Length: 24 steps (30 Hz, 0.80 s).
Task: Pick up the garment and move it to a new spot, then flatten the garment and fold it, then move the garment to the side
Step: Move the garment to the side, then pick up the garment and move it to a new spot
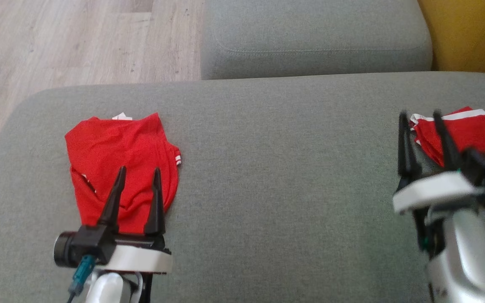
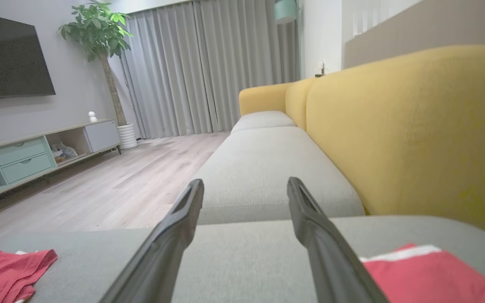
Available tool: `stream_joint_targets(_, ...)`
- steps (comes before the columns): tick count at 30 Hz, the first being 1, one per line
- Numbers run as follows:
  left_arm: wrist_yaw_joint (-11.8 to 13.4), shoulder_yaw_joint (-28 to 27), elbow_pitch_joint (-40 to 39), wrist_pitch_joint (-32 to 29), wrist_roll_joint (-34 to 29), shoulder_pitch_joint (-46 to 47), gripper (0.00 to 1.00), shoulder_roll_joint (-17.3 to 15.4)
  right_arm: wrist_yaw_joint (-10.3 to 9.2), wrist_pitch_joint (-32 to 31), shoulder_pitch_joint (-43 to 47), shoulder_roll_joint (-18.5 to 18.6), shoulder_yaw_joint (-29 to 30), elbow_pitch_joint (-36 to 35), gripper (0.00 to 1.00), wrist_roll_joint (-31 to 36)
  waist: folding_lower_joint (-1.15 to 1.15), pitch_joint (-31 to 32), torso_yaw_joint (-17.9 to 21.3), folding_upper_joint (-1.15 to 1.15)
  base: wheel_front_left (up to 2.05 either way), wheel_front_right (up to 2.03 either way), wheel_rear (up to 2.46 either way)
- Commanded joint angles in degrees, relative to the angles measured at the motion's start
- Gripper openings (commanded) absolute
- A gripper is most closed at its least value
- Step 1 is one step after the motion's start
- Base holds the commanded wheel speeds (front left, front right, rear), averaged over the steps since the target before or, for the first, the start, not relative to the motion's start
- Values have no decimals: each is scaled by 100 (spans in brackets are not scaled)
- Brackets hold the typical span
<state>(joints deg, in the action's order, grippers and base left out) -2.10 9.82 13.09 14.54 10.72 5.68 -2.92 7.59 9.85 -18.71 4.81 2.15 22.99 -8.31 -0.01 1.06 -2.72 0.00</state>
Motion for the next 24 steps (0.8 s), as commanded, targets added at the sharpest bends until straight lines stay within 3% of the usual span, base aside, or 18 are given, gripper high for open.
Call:
stream_joint_targets(1, -21, -174, -189, 46, 33, 92, 100, -12, -10, 138, 139, -100, -99, -305, 100, -83, 1, 22, -12, 0, 0, 0, 0)
stream_joint_targets(6, 1, -94, -218, 46, 34, -114, 100, -2, -10, 418, 871, -185, -184, -474, 100, 74, 1, 53, 19, 0, 0, 0, 0)
stream_joint_targets(13, 97, -17, -277, 46, 138, -307, 100, 2, -10, 506, 1505, -191, -225, -569, 100, -296, 1, 56, 4, 0, 0, 0, 0)
stream_joint_targets(24, 176, 33, -350, 46, 177, -333, 100, 3, -10, 514, 1676, -192, -224, -843, 100, -282, 1, 94, 10, 0, 0, 0, 0)
